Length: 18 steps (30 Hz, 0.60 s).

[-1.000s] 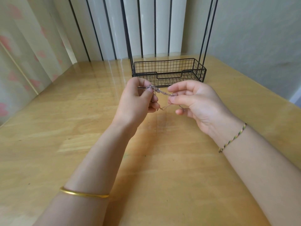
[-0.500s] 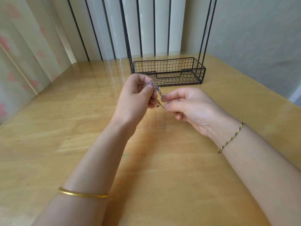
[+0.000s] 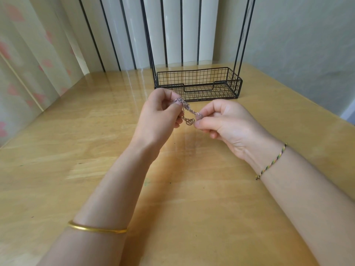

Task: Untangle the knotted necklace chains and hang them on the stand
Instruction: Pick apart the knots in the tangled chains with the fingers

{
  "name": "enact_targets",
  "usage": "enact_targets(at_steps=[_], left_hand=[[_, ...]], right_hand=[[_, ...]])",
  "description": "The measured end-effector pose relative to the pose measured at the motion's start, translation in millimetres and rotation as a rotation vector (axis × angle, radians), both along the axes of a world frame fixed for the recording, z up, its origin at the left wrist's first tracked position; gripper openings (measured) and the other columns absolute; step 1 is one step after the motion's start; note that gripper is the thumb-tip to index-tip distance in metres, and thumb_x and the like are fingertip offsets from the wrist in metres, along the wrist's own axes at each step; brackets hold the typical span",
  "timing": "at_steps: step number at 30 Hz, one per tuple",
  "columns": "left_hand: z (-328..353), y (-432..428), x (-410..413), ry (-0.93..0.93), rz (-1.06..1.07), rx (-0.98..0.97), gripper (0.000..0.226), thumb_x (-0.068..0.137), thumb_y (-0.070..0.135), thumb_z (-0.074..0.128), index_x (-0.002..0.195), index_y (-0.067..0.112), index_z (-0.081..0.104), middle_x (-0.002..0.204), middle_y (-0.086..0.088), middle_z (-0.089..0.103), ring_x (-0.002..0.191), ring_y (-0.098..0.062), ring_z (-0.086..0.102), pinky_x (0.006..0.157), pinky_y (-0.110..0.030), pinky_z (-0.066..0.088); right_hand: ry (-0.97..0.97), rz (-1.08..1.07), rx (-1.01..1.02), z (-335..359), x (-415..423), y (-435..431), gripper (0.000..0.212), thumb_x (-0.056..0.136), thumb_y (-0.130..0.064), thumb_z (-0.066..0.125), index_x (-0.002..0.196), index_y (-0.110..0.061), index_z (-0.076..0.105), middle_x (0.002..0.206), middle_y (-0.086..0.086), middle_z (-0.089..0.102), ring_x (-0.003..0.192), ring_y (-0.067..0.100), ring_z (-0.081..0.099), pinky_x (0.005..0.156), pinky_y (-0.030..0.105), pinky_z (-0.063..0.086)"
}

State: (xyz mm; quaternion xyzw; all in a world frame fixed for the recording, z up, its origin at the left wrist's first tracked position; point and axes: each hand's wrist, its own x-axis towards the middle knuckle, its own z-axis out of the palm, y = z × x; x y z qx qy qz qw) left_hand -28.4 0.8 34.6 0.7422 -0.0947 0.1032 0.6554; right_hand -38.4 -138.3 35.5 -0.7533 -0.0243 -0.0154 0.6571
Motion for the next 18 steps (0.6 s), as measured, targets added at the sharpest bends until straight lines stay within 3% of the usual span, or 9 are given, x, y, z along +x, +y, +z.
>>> enact_targets(at_steps=[12,18], left_hand=[[-2.4,0.3,-0.5,0.103,-0.08,0.284,0.015,0.089,0.007,0.058,0.101,0.015,0.065,0.078,0.001,0.057,0.064,-0.008,0.053,0.07,-0.024,0.052],[-3.1,-1.4,-2.6,0.14,-0.137,0.359,0.016,0.089,0.008,0.056,0.098,0.015,0.068,0.073,0.002,0.056,0.06,-0.009,0.046,0.059,-0.02,0.044]], right_hand=[[-0.003,-0.113,0.08,5.0,0.0,-4.3,0.022,0.074,0.009,0.059,0.066,-0.011,0.053,0.061,0.004,0.058,0.053,0.013,0.053,0.047,0.021,0.038],[0.035,-0.105,0.099,3.9,1.0,-3.1,0.019,0.075,0.005,0.058,0.068,-0.012,0.052,0.062,0.004,0.059,0.053,0.013,0.053,0.046,0.022,0.038]])
